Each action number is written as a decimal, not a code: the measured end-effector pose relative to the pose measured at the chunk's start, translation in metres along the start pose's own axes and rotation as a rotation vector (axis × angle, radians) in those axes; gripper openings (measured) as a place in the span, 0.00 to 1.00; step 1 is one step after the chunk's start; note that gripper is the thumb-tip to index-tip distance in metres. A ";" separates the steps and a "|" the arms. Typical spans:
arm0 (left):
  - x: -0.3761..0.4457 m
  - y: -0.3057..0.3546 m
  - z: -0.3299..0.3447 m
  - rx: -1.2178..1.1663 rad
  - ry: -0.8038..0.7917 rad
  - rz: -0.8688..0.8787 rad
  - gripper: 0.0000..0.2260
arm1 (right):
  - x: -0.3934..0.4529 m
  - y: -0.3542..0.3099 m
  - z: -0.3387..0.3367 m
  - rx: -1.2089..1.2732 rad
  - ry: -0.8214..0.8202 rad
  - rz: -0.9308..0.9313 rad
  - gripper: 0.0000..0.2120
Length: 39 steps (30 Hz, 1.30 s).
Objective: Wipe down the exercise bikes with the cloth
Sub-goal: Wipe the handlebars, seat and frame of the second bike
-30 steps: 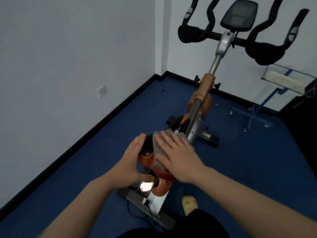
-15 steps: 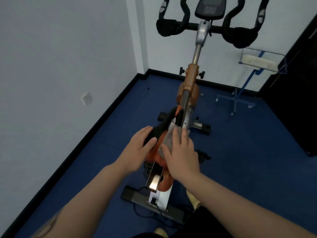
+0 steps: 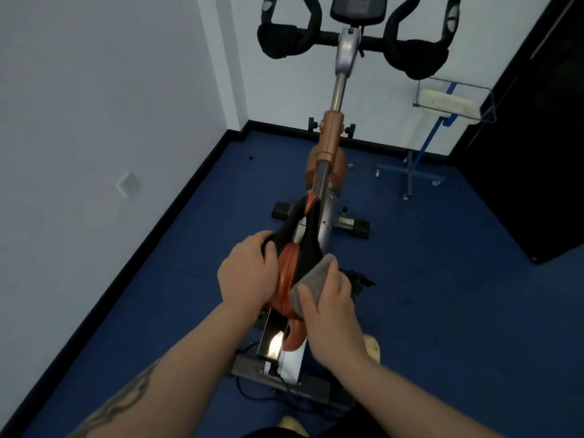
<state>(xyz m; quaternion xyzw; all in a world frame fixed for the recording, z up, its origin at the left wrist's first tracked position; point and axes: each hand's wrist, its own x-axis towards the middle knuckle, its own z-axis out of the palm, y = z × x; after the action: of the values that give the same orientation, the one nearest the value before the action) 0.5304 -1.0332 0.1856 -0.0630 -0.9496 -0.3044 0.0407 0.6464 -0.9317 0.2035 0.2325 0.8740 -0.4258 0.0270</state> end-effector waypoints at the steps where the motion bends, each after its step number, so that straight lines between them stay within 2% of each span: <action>1: 0.000 0.001 0.000 0.010 -0.005 0.007 0.15 | 0.016 -0.003 -0.003 -0.008 -0.027 0.040 0.33; 5: 0.000 0.000 -0.001 0.017 -0.023 -0.008 0.15 | 0.084 -0.024 -0.025 -0.020 -0.189 0.221 0.27; 7: -0.001 0.001 -0.001 0.013 -0.029 -0.007 0.15 | 0.074 -0.025 -0.019 -0.134 -0.169 0.145 0.30; 9: 0.000 0.001 -0.002 0.010 -0.021 -0.007 0.15 | 0.044 -0.020 -0.010 -0.268 -0.080 0.009 0.34; 11: 0.000 0.003 -0.003 0.020 -0.026 -0.007 0.15 | 0.045 -0.017 -0.012 -0.278 -0.123 -0.009 0.36; 14: 0.004 0.008 -0.006 0.103 -0.093 0.004 0.15 | 0.099 -0.032 -0.022 -0.120 -0.272 0.217 0.31; 16: 0.012 0.009 -0.008 0.165 -0.157 -0.031 0.17 | 0.124 -0.041 -0.024 0.045 -0.235 0.339 0.31; 17: 0.018 0.011 -0.008 0.183 -0.201 -0.066 0.19 | 0.124 -0.042 -0.022 0.058 -0.202 0.336 0.31; 19: 0.027 0.012 -0.006 0.176 -0.274 -0.154 0.23 | 0.102 -0.035 -0.013 -0.077 -0.132 0.195 0.31; 22: 0.030 0.012 0.000 0.187 -0.233 -0.212 0.24 | 0.078 -0.016 -0.008 -0.116 -0.026 -0.009 0.32; 26: 0.027 0.010 0.001 0.196 -0.175 -0.224 0.23 | 0.139 -0.025 -0.004 0.032 -0.058 0.087 0.31; 27: 0.027 0.010 0.000 0.186 -0.171 -0.237 0.23 | 0.156 -0.030 -0.006 0.041 -0.022 0.061 0.30; 29: 0.027 0.011 0.000 0.160 -0.141 -0.283 0.23 | 0.176 -0.029 -0.012 -0.073 0.038 -0.119 0.26; 31: 0.023 0.012 0.000 0.132 -0.076 -0.339 0.22 | 0.181 -0.019 -0.017 -0.260 -0.007 -0.391 0.23; 34: 0.021 0.012 0.000 0.088 0.033 -0.417 0.22 | 0.177 -0.001 -0.029 -0.494 -0.156 -0.867 0.26; 37: 0.017 0.014 -0.001 0.023 0.173 -0.494 0.20 | 0.207 -0.008 -0.050 -0.529 -0.351 -1.009 0.22; 39: 0.013 0.016 -0.003 -0.017 0.272 -0.550 0.18 | 0.231 -0.023 -0.052 -0.689 -0.366 -0.999 0.19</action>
<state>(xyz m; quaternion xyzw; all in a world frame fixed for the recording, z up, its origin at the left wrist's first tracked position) 0.5204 -1.0207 0.1989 0.2374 -0.9142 -0.3177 0.0830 0.4392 -0.8158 0.1971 -0.3021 0.9453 -0.1139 0.0474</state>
